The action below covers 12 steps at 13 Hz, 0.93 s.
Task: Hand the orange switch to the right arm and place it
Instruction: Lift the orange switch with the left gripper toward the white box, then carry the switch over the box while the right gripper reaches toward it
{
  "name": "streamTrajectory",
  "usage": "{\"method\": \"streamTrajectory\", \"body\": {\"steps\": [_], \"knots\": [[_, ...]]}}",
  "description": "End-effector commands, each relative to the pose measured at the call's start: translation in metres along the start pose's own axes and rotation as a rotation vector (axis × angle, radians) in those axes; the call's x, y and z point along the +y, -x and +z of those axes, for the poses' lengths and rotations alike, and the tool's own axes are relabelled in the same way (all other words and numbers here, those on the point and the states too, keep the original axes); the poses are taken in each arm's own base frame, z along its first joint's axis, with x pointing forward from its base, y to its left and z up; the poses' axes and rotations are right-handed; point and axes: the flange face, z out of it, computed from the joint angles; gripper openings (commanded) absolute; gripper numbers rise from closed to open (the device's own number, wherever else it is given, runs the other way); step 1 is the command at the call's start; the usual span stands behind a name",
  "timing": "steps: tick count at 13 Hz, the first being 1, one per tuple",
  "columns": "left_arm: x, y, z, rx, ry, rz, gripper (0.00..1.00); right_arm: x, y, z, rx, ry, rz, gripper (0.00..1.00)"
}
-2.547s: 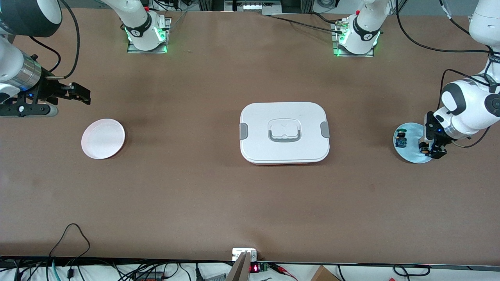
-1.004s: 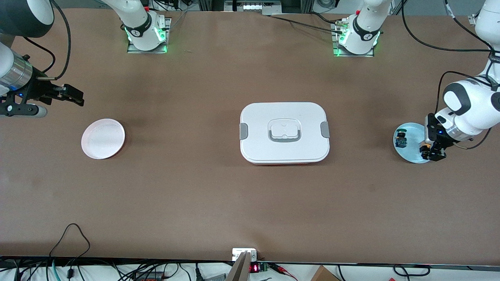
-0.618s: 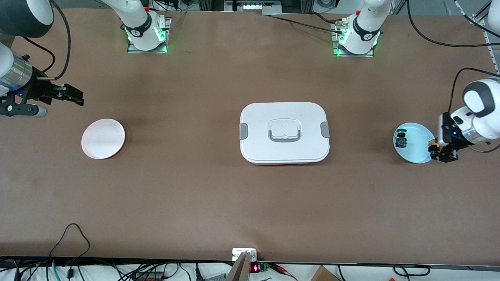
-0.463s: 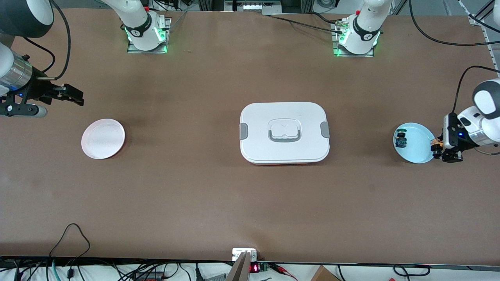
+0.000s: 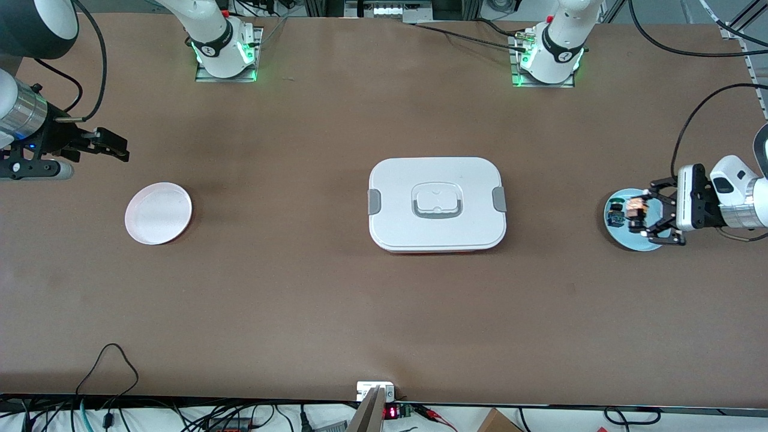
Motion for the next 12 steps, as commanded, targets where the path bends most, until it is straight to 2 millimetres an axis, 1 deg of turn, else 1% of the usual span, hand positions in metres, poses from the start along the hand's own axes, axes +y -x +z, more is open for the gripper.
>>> {"method": "streamTrajectory", "body": {"steps": [1, 2, 3, 5, 7, 8, 9, 11, 12], "knots": [[-0.012, -0.055, 0.008, 0.232, 0.03, -0.019, 0.0, 0.0, -0.001, 0.005, -0.035, -0.092, -0.019, 1.0], [-0.016, -0.078, 0.015, 0.302, 0.035, 0.001, 0.0, -0.007, 0.003, 0.007, -0.068, -0.143, -0.031, 1.0], [-0.019, -0.105, 0.02, 0.381, 0.041, 0.021, 0.0, -0.014, 0.004, 0.008, -0.081, -0.21, -0.028, 1.0], [-0.026, -0.154, 0.033, 0.544, 0.04, 0.046, 0.0, -0.027, 0.004, 0.011, -0.104, -0.343, -0.021, 1.0], [-0.033, -0.202, 0.052, 0.625, 0.042, 0.068, 0.0, -0.044, 0.004, 0.013, -0.137, -0.485, -0.022, 1.0], [-0.035, -0.232, 0.065, 0.683, 0.049, 0.077, 0.0, -0.054, 0.001, 0.015, -0.147, -0.554, -0.021, 1.0], [-0.038, -0.257, 0.077, 0.758, 0.043, 0.064, 0.0, -0.066, -0.003, 0.02, -0.167, -0.656, -0.017, 1.0], [-0.041, -0.302, 0.101, 0.823, 0.016, 0.042, 0.0, -0.085, -0.013, 0.029, -0.208, -0.815, -0.006, 1.0], [-0.042, -0.317, 0.11, 0.851, -0.005, 0.032, 0.0, -0.092, -0.019, 0.038, -0.226, -0.881, -0.003, 1.0]]}}
